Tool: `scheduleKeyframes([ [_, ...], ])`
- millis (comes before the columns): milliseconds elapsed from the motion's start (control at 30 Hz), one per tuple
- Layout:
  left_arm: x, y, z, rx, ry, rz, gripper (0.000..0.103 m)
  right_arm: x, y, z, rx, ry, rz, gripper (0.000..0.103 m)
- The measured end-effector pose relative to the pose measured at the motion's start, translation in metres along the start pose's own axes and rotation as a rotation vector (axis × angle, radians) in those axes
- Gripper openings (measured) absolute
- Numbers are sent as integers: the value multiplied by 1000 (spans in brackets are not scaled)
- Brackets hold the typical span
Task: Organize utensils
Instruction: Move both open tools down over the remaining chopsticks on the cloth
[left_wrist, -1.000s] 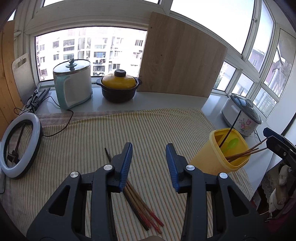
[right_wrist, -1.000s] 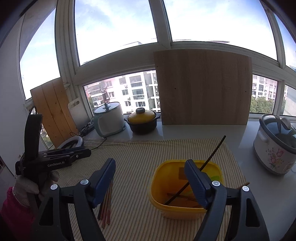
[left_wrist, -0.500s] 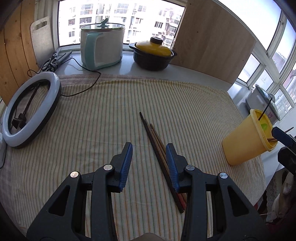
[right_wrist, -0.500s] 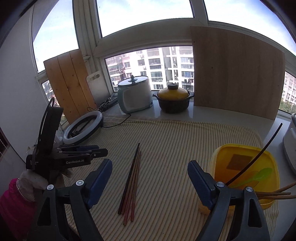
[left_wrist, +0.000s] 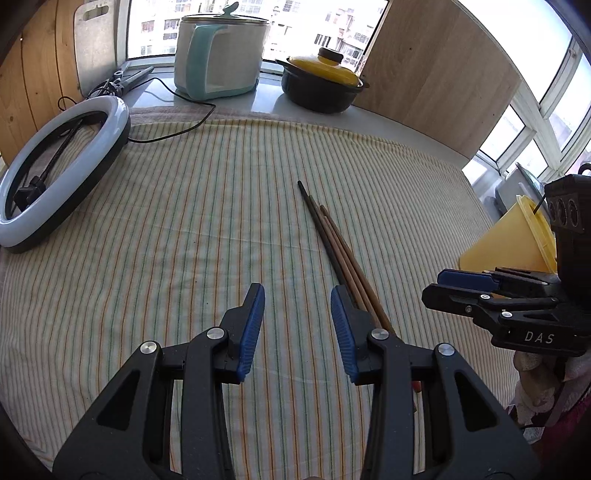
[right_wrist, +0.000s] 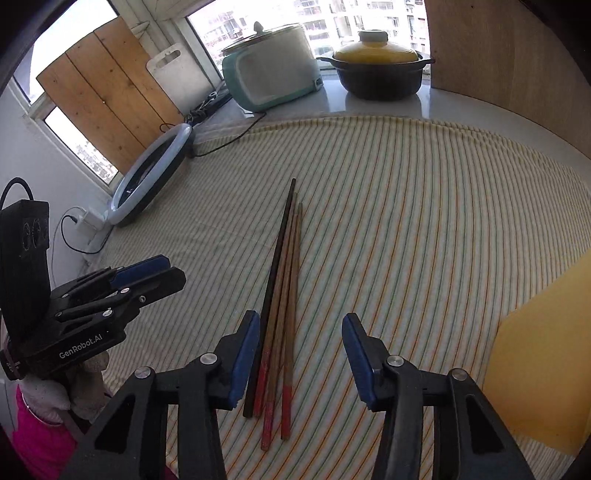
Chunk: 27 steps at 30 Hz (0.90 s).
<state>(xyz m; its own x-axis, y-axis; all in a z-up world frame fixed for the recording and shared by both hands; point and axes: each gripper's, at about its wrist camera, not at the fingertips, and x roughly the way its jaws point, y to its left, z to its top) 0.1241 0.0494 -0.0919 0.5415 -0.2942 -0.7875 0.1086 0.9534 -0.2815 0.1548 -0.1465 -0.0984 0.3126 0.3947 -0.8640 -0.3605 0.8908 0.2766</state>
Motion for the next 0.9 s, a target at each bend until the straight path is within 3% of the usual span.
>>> scheduleKeyframes([
  [400,-4,10,-3,-17,-5,-7,37,43,2,13,3,116,-14,21],
  [900,-2,8,-1,-1,-6,-8,37,57,20,24,-72,141,-124,13],
])
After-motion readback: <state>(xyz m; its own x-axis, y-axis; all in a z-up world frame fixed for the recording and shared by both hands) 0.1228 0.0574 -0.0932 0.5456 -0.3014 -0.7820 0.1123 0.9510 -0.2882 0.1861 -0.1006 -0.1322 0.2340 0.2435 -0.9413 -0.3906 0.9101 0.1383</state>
